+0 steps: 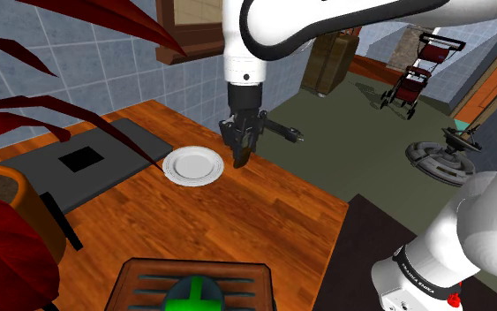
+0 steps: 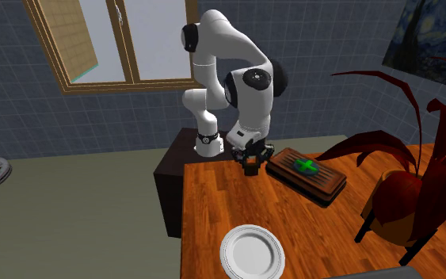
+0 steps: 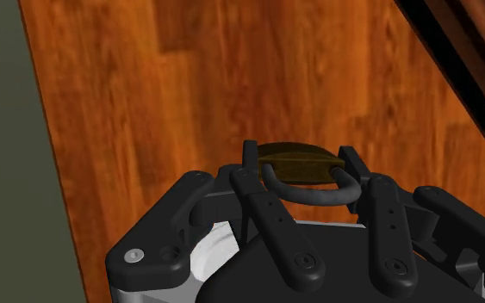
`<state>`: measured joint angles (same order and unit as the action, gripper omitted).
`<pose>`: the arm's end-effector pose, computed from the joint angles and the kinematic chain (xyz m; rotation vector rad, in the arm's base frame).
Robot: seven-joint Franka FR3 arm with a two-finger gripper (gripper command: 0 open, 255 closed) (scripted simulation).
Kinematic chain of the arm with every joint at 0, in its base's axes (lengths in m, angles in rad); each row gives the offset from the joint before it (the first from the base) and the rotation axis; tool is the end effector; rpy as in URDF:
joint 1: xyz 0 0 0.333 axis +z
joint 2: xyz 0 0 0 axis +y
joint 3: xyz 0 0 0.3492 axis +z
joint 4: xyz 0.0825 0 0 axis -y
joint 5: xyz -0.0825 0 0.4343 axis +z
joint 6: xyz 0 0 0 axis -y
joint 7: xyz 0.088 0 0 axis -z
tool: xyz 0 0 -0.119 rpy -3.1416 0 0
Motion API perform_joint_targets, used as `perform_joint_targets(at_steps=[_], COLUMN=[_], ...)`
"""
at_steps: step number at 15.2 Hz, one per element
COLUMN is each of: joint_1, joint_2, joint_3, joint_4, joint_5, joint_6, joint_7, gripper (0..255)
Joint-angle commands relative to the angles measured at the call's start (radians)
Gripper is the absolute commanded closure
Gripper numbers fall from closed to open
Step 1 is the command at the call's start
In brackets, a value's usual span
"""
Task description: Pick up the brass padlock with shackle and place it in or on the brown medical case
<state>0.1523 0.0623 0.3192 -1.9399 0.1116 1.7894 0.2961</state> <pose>0.5253 0.2773 0.4374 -3.0736 -0.2173 0.3739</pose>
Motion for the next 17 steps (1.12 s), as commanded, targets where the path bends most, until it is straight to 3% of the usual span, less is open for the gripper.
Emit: perform_joint_targets(at_steps=[1, 9, 17], joint_1=[0.022, 0.12, 0.225], joint_2=[-0.013, -0.024, 0.031], joint_3=[0.021, 0.112, 0.204], joint_4=[-0.015, -0.039, 0.009], joint_5=[0.013, 0.051, 0.053], joint_6=[0.007, 0.047, 0.082], joint_7=[0.038, 0.211, 0.405], gripper=[255, 255, 255])
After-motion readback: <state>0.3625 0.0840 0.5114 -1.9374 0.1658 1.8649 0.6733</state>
